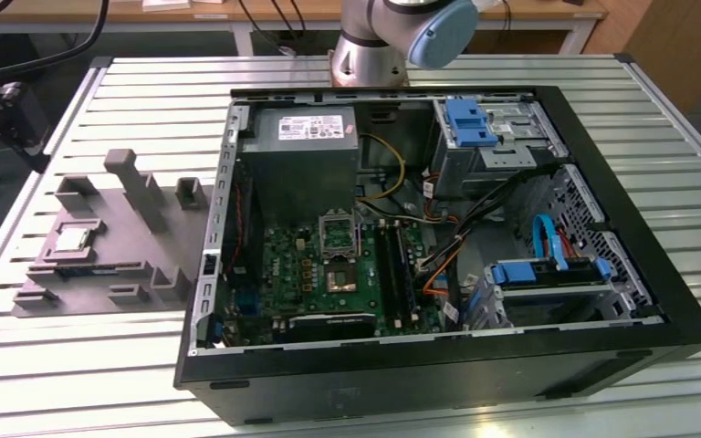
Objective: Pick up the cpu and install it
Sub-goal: 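Pick up the cpu and move it towards the insertion slot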
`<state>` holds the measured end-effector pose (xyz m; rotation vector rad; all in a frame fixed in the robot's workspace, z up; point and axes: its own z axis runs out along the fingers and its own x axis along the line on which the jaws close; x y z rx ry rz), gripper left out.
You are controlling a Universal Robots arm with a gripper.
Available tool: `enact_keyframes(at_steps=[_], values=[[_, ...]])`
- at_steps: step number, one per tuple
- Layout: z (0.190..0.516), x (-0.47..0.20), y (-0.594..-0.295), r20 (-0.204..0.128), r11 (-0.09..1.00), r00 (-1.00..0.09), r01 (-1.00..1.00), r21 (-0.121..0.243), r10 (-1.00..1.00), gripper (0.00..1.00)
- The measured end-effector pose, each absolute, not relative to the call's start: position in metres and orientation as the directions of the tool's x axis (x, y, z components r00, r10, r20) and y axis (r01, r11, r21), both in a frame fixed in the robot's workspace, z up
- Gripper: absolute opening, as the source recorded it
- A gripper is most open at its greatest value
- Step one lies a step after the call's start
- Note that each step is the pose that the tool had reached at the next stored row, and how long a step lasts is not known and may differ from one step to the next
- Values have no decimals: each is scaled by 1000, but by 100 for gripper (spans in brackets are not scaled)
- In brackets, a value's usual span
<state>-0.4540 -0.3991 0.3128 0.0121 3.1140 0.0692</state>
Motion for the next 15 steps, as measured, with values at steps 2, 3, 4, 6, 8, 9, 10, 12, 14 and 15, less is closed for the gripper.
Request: enact_keyframes(at_steps=[2, 3, 4, 6, 8, 9, 10, 12, 14, 15], values=[[312, -454, -399, -26, 999, -1000, 7, 44, 8, 65], [312, -454, -399, -26, 999, -1000, 7, 44, 8, 65], [312, -454, -399, -27, 999, -1000, 7, 45, 8, 65], [311, -454, -399, -26, 999, -1000, 7, 45, 8, 65], [311, -454, -399, -27, 999, -1000, 7, 45, 8, 65], [310, -454, -399, -27, 999, -1000, 7, 45, 8, 65], [310, -454, -399, -26, 999, -1000, 7, 44, 8, 65], [310, -454, -399, -27, 999, -1000, 7, 45, 8, 65], [309, -454, -399, -27, 999, -1000, 7, 45, 8, 65], [309, -454, -399, -27, 999, -1000, 7, 45, 8, 65]])
